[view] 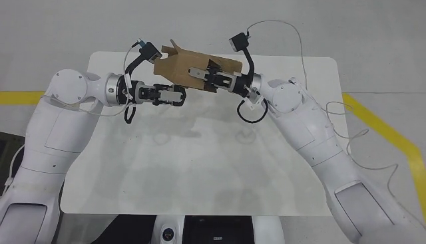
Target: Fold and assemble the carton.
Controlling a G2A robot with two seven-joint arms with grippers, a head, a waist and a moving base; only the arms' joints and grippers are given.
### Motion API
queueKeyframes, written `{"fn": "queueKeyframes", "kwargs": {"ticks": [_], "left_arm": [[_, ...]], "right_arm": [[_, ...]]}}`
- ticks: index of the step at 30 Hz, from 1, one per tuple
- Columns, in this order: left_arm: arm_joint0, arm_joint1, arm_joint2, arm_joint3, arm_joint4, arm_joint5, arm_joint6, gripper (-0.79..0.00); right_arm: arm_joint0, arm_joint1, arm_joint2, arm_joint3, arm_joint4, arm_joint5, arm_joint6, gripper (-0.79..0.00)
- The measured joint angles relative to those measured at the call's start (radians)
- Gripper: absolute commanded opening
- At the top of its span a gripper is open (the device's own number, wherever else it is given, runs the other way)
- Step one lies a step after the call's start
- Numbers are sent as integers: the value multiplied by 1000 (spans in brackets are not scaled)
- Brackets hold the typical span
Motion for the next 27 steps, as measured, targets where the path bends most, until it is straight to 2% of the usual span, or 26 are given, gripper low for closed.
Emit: {"fn": "queueKeyframes", "kwargs": {"ticks": [18, 27], "left_arm": [[-3, 1, -16, 8, 6, -9, -3, 0], [-24, 18, -97, 115, 106, -58, 85, 0]], "right_arm": [[-6, -7, 20, 33, -2, -16, 3, -785], [5, -1, 37, 76, 116, 4, 183, -785]]}}
